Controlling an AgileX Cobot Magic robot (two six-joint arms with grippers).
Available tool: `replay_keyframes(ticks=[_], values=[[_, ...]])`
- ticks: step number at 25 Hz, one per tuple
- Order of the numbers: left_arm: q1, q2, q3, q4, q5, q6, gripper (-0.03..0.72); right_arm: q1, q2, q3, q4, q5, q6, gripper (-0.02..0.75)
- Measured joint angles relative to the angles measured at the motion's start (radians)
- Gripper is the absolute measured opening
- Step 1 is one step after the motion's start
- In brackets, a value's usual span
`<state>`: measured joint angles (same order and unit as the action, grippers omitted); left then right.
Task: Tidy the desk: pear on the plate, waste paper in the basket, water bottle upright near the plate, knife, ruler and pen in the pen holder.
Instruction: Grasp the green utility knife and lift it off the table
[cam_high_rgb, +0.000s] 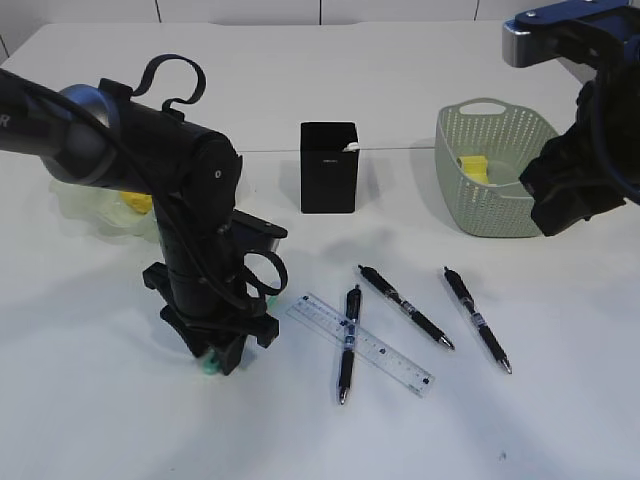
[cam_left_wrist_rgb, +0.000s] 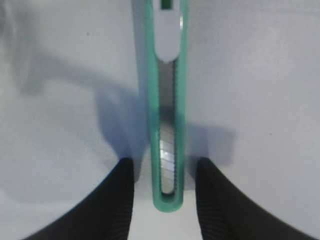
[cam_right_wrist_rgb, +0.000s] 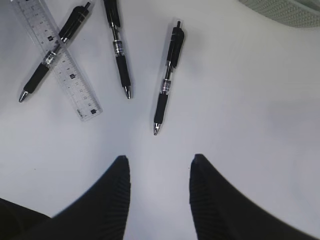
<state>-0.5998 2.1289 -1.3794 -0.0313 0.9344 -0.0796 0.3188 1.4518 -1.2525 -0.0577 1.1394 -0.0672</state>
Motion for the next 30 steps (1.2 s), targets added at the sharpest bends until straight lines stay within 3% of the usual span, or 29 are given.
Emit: replay_keyframes(ticks=[3,10,30], values=[[0.0,0.0,0.0,0.0,0.002,0.0,0.204,0.0,0.0,0.0,0.0,0.0,0.0,0.299],[0.0,0.0,0.0,-0.009,0.004,0.0,0.117,0.0,0.0,0.0,0.0,0.0,0.0,0.299],[0.0,-0.135,0.0,-0.04,0.008,0.0,0.096,0.0,0.0,0.0,-0.002,-0.016,0.0,0.3]])
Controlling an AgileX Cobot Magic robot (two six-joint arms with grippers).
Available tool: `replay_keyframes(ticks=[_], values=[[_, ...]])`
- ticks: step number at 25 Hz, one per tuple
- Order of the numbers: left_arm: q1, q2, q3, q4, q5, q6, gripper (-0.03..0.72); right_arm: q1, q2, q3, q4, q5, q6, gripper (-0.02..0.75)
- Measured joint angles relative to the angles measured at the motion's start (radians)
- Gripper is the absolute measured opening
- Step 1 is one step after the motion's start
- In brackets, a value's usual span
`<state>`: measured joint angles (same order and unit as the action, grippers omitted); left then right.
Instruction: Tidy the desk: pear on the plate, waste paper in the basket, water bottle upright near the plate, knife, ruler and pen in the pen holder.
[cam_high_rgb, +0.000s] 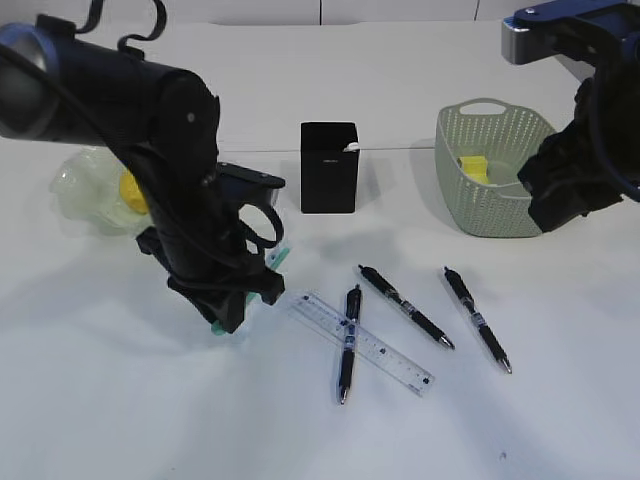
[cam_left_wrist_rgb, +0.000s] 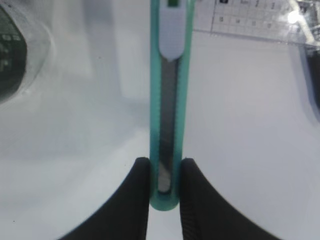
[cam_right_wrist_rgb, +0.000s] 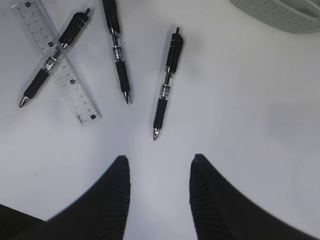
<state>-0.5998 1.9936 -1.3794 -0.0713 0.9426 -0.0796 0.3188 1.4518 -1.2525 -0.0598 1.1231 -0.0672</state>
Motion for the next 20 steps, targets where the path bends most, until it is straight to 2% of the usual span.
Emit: replay_keyframes(ticks=[6,11,15,20], values=[[0.0,-0.094,0.002,-0.002,-0.008,0.0,0.096,0.0,0.0,0.0,0.0,-0.017,0.0,0.3],[-0.033,-0.176,0.018,0.006,-0.045,0.0,0.096,0.0,0.0,0.0,0.013,-0.042,0.0,0.3],[-0.063,-0.243,0.107,0.008,-0.129,0.0,0.096,0.0,0.0,0.0,0.041,-0.066,0.0,0.3],[-0.066,-0.337,0.26,0.008,-0.24,0.0,0.096,0.0,0.0,0.0,0.099,-0.126,0.0,0.301]])
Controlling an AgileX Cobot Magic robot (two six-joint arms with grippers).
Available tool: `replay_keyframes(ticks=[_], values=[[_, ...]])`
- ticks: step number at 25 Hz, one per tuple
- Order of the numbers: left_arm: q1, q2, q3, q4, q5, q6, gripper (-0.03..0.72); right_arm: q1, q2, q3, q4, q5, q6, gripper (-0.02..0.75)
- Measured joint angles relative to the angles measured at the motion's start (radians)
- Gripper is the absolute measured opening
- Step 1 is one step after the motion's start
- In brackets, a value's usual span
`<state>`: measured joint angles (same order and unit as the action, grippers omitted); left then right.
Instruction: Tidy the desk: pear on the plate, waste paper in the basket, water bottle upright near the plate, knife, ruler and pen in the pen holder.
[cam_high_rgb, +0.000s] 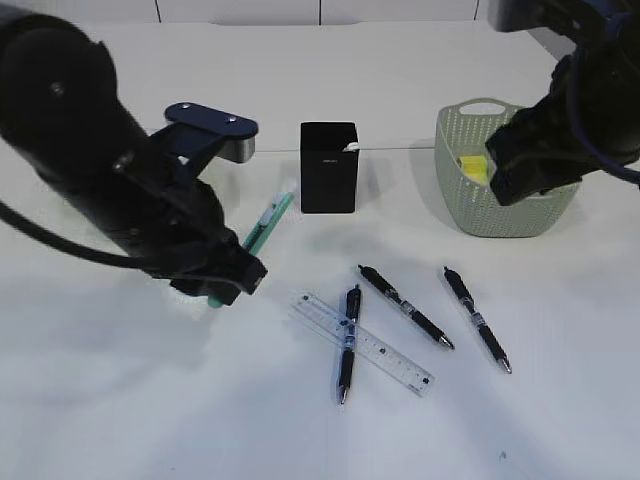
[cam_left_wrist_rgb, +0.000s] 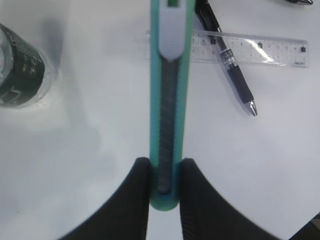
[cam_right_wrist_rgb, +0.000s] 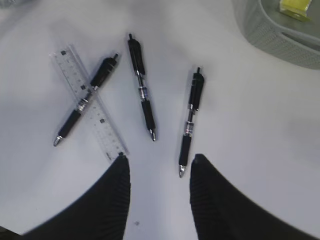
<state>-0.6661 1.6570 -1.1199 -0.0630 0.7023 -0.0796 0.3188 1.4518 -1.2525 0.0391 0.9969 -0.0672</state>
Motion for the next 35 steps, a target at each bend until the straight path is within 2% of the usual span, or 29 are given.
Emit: replay_keyframes(ticks=[7,14,20,27,31,35], values=[[0.0,-0.107,0.136,-0.091,-0.154,0.0,0.096,0.0,0.0,0.0,0.217,-0.13,-0.009,0.301],[0.0,-0.128,0.14,-0.165,-0.228,0.0,0.095,0.0,0.0,0.0,0.371,-0.202,-0.053,0.301],[-0.044,-0.128,0.14,-0.18,-0.248,0.0,0.095,0.0,0.06,0.0,0.627,-0.242,-0.187,0.301],[-0.069,-0.128,0.14,-0.206,-0.251,0.001,0.095,0.0,0.128,0.0,0.828,-0.277,-0.309,0.304],[-0.069,-0.128,0.14,-0.232,-0.28,0.001,0.095,0.0,0.132,0.0,0.89,-0.283,-0.354,0.347],[-0.069,-0.128,0.14,-0.266,-0.312,0.001,0.095,0.0,0.132,0.0,0.896,-0.283,-0.361,0.37]])
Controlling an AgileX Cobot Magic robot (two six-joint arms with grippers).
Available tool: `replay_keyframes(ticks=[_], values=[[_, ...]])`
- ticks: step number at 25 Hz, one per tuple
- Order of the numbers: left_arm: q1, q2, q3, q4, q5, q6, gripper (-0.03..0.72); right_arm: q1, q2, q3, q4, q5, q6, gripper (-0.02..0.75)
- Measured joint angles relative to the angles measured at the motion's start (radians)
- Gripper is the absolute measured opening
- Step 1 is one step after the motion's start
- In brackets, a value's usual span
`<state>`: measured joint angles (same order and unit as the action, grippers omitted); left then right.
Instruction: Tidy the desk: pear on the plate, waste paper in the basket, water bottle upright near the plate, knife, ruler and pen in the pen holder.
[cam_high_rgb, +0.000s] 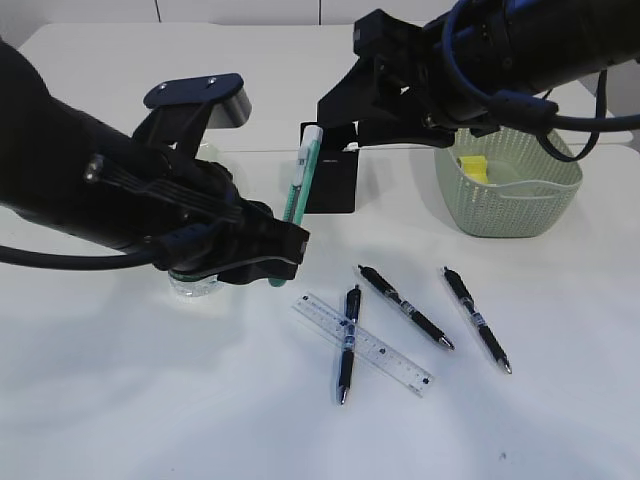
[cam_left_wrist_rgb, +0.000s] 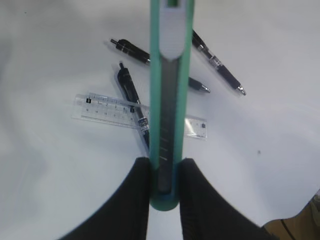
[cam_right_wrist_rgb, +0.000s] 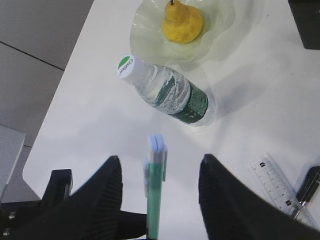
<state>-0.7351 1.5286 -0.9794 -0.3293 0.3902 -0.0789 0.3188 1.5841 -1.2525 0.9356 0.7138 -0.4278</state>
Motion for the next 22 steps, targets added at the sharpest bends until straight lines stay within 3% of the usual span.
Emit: replay_keyframes(ticks=[12,22], values=[[0.0,0.0,0.0,-0.048,-0.047,0.002,0.095,0.002,0.0,0.0,0.002,-0.043,-0.025,0.377],[0.0,0.0,-0.019,-0.051,-0.064,0.002,0.095,0.042,0.052,0.0,0.084,-0.066,-0.085,0.377]])
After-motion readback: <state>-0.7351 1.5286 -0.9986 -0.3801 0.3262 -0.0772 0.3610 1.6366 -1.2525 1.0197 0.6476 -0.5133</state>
